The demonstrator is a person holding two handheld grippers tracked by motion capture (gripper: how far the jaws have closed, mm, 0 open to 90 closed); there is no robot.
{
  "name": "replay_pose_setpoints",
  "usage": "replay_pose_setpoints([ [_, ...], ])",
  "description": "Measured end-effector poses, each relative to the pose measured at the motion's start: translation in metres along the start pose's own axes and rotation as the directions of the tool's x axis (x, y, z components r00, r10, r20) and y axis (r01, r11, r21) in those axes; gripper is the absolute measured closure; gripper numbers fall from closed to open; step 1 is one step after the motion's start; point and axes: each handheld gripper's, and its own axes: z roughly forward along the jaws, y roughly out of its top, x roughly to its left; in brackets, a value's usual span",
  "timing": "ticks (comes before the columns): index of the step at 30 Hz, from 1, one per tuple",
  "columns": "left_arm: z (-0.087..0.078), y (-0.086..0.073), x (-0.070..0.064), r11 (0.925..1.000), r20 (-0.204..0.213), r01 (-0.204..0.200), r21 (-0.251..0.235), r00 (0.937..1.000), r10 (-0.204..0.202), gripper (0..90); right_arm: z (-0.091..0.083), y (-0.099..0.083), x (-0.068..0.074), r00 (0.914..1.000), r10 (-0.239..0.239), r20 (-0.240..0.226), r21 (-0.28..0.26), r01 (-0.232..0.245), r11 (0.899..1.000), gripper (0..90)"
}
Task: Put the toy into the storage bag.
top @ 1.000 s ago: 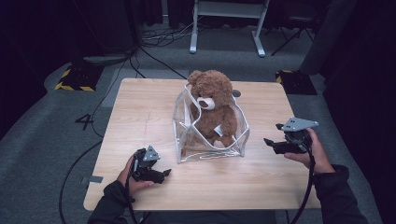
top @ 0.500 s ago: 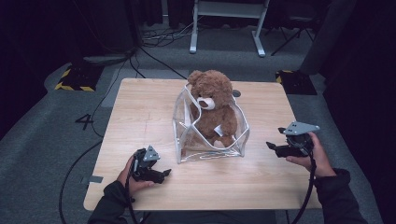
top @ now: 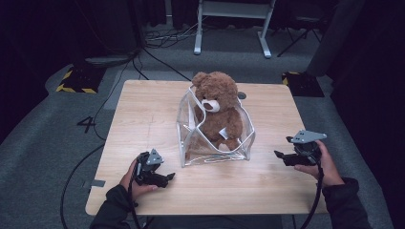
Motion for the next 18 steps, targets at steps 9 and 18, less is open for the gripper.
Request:
replay_pose_setpoints([
  [9,0.0,0.0,0.0,1.0,0.0,0.0,0.0,1.0,0.0,13.1,0.007,-0.012,0.002,0.9998,-0.003,0.02,0.043,0.002,0.999,26.2],
  [18,0.0,0.0,0.0,1.0,0.0,0.0,0.0,1.0,0.0,13.1,0.013,-0.021,0.002,0.9996,0.01,0.028,0.067,-0.012,0.998,27.5],
])
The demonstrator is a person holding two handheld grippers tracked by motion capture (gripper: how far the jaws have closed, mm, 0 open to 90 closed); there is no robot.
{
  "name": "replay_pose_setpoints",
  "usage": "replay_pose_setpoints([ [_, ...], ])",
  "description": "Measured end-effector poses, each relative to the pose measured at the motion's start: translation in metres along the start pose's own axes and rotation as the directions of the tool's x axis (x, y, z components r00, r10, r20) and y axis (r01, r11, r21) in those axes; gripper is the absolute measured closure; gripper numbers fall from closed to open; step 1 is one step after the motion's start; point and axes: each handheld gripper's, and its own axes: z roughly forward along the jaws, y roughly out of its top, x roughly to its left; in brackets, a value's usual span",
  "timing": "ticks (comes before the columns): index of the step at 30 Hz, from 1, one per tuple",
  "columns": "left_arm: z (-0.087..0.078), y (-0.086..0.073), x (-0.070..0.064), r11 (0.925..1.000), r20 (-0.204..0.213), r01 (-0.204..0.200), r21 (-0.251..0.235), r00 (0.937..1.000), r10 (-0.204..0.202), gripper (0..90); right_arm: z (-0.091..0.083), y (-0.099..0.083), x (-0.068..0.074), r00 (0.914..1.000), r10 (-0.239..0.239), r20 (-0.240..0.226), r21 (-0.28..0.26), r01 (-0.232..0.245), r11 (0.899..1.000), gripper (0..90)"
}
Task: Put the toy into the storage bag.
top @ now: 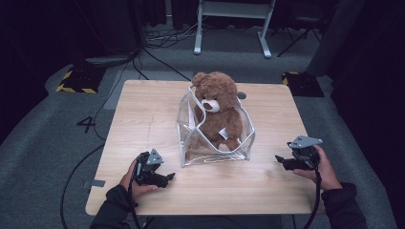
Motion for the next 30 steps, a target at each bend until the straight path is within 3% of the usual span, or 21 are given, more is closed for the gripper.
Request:
replay_pose_setpoints([
  [22,0.0,0.0,0.0,1.0,0.0,0.0,0.0,1.0,0.0,13.1,0.013,-0.028,0.002,0.9991,0.022,-0.037,0.036,-0.021,0.999,27.5],
  [30,0.0,0.0,0.0,1.0,0.0,0.0,0.0,1.0,0.0,13.1,0.014,-0.04,0.001,0.9972,0.052,-0.053,0.037,-0.05,0.998,27.8],
])
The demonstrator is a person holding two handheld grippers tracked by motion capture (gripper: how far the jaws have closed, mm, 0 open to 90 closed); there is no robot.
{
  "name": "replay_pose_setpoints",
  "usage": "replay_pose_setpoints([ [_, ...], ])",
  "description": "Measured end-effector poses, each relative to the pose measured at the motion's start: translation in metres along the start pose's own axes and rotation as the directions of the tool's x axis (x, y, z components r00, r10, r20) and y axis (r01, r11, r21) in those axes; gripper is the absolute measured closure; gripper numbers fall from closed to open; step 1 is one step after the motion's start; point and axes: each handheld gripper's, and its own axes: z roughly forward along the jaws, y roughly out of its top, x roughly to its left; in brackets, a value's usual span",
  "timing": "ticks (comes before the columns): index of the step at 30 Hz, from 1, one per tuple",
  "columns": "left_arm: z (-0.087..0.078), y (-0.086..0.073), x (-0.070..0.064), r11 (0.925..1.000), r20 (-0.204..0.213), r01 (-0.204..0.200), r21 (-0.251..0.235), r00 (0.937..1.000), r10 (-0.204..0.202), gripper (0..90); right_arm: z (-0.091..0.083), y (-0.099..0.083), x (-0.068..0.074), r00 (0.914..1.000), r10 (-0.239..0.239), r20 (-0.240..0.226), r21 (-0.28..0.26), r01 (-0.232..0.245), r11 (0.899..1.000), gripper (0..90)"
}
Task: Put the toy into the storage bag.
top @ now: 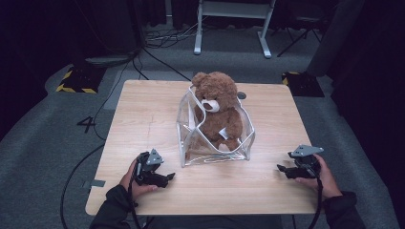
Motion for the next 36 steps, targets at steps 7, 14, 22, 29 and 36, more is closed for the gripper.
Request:
replay_pose_setpoints([
  [7,0.0,0.0,0.0,1.0,0.0,0.0,0.001,1.0,0.0,13.1,-0.001,-0.014,-0.004,0.9991,0.041,-0.009,-0.029,-0.041,0.999,28.4],
  [14,0.0,0.0,0.0,1.0,0.0,0.001,0.001,1.0,-0.001,13.1,-0.004,-0.031,-0.01,0.9929,0.108,-0.052,-0.086,-0.112,0.99,27.3],
  [22,0.0,0.0,0.0,1.0,-0.001,0.001,0.0,1.0,-0.001,13.1,-0.008,-0.044,-0.011,0.9902,0.127,-0.058,-0.128,-0.133,0.983,23.1],
  [29,0.0,0.0,0.0,1.0,-0.003,0.008,-0.002,1.0,-0.008,13.1,-0.011,-0.05,-0.012,0.986,0.149,-0.074,-0.13,-0.158,0.979,21.8],
  [36,0.0,0.0,0.0,1.0,-0.003,0.007,-0.002,1.0,-0.007,13.1,-0.011,-0.05,-0.012,0.9858,0.151,-0.073,-0.129,-0.16,0.979,21.3],
])
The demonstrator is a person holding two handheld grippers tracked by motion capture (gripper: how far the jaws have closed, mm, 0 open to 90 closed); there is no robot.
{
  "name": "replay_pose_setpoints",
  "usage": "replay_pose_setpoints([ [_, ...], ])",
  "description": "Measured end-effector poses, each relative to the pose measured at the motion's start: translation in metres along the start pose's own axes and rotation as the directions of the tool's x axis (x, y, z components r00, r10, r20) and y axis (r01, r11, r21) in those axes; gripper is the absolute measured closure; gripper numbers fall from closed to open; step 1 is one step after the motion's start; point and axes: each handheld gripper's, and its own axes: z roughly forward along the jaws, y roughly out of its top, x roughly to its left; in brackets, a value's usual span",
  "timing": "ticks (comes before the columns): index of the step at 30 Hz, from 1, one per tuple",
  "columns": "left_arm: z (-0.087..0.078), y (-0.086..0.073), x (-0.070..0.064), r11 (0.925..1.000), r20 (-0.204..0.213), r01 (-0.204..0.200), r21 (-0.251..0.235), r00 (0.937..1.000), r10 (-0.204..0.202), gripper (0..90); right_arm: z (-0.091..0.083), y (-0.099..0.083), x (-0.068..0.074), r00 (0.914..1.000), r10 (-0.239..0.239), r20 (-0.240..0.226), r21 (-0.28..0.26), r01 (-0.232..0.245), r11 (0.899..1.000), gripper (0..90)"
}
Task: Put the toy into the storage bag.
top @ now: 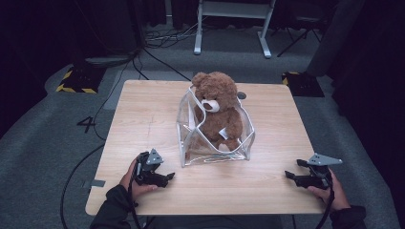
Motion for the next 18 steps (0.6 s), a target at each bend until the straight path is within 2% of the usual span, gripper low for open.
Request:
replay_pose_setpoints([
  [18,0.0005,0.0004,0.0,1.0,-0.004,0.003,-0.002,1.0,-0.003,13.0,0.0002,0.0001,0.0002,0.9998,0.014,0.014,0.005,-0.014,1.0,18.9],
])
